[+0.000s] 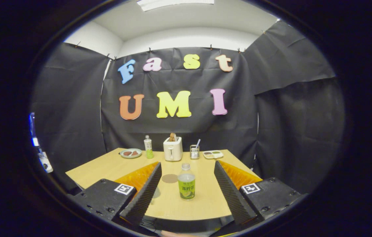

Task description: Take the bottle from table, then pour the juice into the cup, finally place the bottle on the coaster

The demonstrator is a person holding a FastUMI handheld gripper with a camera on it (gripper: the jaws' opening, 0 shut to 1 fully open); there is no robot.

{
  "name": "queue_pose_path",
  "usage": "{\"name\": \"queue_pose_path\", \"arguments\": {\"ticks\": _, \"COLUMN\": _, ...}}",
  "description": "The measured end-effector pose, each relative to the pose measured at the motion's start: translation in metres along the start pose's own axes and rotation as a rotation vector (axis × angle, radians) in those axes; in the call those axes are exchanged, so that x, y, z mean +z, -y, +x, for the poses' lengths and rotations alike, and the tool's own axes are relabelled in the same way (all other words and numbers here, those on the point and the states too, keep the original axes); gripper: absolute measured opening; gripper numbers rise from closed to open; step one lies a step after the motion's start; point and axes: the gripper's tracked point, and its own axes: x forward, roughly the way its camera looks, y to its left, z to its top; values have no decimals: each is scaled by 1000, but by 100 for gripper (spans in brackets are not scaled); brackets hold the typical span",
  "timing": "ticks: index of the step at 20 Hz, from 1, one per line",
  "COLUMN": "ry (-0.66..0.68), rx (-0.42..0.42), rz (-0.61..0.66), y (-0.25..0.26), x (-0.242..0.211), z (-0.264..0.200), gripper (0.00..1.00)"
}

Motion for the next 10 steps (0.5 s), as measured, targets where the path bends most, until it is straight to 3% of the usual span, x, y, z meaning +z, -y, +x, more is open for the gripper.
{"name": "queue_pose_path", "arguments": {"ticks": 10, "ry": -4, "rx": -10, "rz": 1, "y": -1, "x": 2, "z": -6, "gripper": 100}}
